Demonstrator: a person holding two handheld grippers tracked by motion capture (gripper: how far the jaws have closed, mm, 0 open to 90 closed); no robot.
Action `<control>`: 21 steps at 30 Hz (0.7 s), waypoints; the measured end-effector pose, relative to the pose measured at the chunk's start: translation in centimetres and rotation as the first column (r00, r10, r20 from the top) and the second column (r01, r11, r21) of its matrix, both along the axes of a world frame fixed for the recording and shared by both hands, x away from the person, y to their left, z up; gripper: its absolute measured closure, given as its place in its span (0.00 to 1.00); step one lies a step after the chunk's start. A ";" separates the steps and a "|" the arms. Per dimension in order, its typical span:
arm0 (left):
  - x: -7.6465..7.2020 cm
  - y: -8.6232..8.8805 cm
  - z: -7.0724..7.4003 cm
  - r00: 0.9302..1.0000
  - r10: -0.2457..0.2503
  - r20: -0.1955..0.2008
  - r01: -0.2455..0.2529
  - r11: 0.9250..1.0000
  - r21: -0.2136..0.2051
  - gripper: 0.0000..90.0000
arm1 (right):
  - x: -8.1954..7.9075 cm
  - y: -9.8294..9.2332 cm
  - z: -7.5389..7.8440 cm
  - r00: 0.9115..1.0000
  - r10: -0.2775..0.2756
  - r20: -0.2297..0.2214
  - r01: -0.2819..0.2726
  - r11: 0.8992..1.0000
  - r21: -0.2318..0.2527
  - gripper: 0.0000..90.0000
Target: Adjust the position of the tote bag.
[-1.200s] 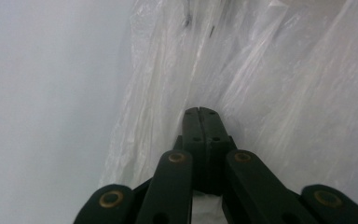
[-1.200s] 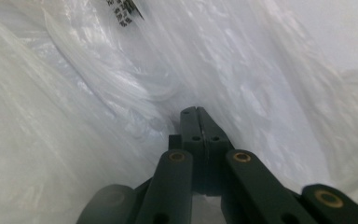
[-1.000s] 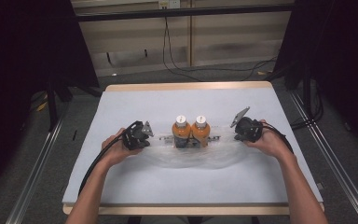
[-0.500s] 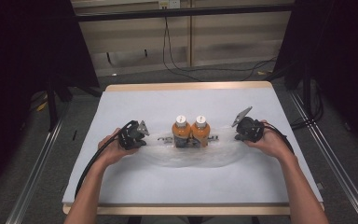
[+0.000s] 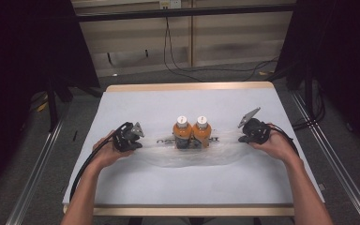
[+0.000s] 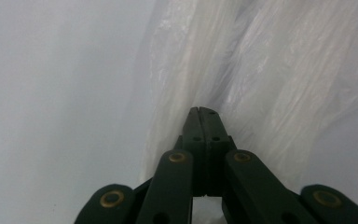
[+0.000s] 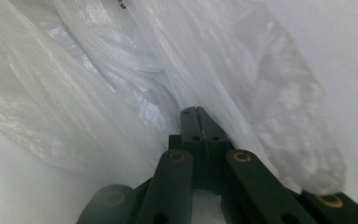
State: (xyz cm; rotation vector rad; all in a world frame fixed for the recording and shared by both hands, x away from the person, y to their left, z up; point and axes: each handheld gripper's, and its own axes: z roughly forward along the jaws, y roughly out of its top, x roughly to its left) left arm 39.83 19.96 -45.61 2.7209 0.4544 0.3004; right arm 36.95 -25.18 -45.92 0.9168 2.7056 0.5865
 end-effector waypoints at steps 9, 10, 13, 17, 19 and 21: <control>-0.1 0.5 0.0 1.000 0.012 -0.017 -0.012 1.000 -0.009 1.00 | -0.4 -0.1 0.1 1.000 0.000 0.012 0.001 1.000 -0.026 1.00; 0.0 0.5 0.0 1.000 0.014 -0.015 -0.015 1.000 -0.011 1.00 | -0.4 -0.1 0.1 1.000 -0.004 0.014 0.005 0.999 -0.032 1.00; 0.1 0.9 0.1 0.999 0.021 -0.047 -0.023 0.998 -0.051 1.00 | -0.4 0.1 0.1 1.000 -0.022 0.019 0.023 0.999 -0.044 1.00; 0.2 1.2 0.5 0.998 0.019 -0.052 -0.026 0.992 -0.127 1.00 | -0.4 -0.2 0.3 0.999 -0.037 0.039 0.036 0.999 0.025 1.00; 0.1 1.0 0.7 0.998 0.019 -0.053 -0.027 0.987 -0.158 1.00 | -0.4 -0.3 0.5 0.998 -0.025 0.049 0.022 0.998 0.058 1.00; 0.0 0.8 1.0 0.998 0.012 -0.057 -0.023 0.980 -0.197 1.00 | -0.5 -0.2 0.8 0.999 -0.020 0.046 0.015 0.995 0.102 1.00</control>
